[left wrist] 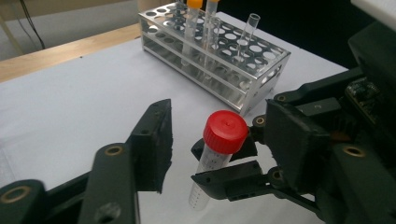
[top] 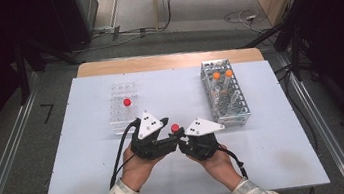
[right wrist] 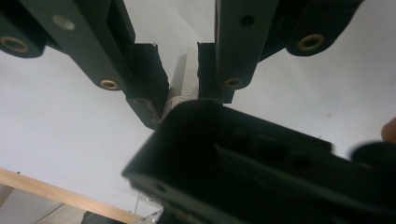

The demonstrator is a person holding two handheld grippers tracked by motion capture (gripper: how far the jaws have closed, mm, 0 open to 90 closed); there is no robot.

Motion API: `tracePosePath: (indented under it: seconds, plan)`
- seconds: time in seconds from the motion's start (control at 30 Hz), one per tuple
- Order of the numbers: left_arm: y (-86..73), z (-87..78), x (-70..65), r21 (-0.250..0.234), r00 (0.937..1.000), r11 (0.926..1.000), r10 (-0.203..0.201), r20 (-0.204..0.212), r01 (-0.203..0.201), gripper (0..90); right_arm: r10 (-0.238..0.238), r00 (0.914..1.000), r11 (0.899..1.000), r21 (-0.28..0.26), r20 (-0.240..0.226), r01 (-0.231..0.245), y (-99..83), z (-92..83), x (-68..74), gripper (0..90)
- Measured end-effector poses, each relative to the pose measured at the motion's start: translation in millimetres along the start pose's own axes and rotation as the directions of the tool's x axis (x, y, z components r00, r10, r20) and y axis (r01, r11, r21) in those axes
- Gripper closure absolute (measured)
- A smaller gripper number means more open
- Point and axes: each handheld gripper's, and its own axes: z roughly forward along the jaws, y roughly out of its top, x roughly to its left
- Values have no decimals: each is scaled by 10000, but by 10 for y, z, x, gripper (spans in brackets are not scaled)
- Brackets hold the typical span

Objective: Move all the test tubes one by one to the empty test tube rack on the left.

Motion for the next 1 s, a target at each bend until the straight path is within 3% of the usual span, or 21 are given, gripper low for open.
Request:
tracePosePath:
  seconds: [0.33, 0.6, 0.77, 0.9, 1.0]
  plan:
    - [-19, 16, -4, 88, 9996, 9996, 268, 54, -268, 680, 28, 10000, 10000, -15, -20, -28, 1, 2, -2, 715]
    - [-22, 16, -5, 96, 9991, 9991, 418, -37, -417, 697, 74, 10000, 10000, 7, -66, -74, -2, 7, -4, 706]
    - [-8, -21, 62, 9, 9995, 9996, 288, -141, -288, 698, 238, 9995, 9997, 79, -192, -237, 3, 8, -28, 510]
    - [26, -112, 198, -257, 9995, 9995, -189, -238, 183, 698, 522, 9983, 9985, 206, -269, -516, 0, -25, -87, 360]
    - [51, -185, 304, -470, 9979, 9976, -531, -369, 514, 698, 643, 9976, 9977, 231, -243, -637, -5, -66, -141, 313]
